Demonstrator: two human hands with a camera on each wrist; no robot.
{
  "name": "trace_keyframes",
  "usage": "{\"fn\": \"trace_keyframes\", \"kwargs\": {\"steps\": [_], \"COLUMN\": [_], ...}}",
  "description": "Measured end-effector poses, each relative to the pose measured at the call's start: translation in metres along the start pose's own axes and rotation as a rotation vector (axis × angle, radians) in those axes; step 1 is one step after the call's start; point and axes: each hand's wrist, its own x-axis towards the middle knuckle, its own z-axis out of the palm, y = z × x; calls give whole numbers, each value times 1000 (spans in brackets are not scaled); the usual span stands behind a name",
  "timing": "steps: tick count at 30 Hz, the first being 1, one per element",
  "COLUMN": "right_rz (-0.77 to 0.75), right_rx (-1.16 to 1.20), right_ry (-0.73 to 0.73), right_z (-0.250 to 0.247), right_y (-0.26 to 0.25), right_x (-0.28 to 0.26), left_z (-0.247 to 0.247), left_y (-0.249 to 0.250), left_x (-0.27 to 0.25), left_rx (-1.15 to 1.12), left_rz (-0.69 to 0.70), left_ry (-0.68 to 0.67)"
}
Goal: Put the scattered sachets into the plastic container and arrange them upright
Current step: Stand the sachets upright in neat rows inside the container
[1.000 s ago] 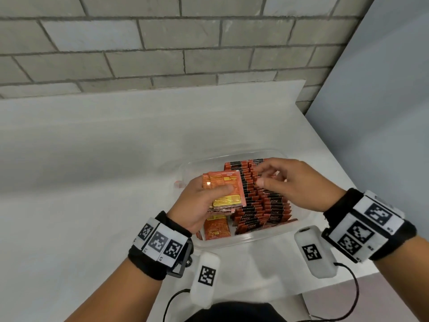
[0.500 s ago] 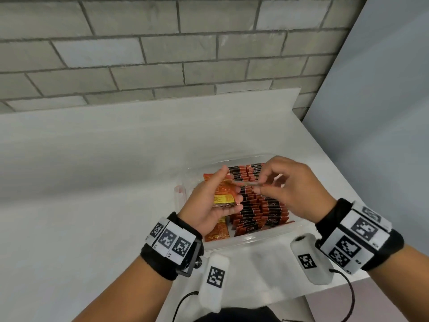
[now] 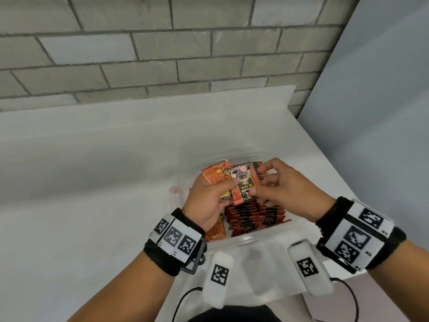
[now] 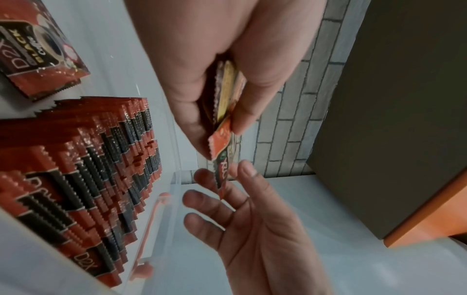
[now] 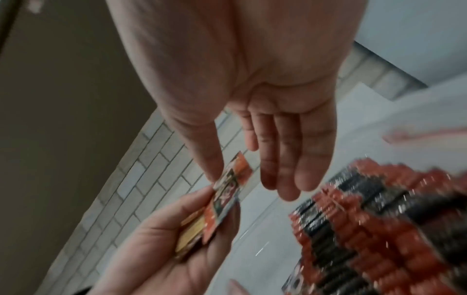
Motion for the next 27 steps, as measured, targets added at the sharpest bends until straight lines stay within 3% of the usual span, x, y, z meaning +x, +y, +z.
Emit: {"fn": "trace_keyframes", "kwargs": {"steps": [2, 8, 12, 14, 17, 22, 27], "right_rz": [5, -235, -109, -156, -249, -95, -70], "right_rx": [115, 139, 323, 228, -99, -542, -707], "right_ry": [-1, 158, 98, 90, 84, -226, -337], "right_z": [4, 1, 3, -6, -30, -47, -39], "right_y": [0, -7, -15, -13, -4, 10, 18], "right_x": [-1, 9, 12, 10, 6, 2, 6], "left_z": [0, -6, -7, -14, -31, -44, -42], "left_y": [0, 11, 16, 20, 27, 26, 19], "left_x": [2, 6, 7, 7, 11, 16, 18], "left_rx": [-9, 136, 142, 101, -23, -37, -8], "left_rz": [-3, -2, 69, 61, 43, -9, -65], "left_ry": [-1, -134, -91, -72, 17, 58, 47]}}
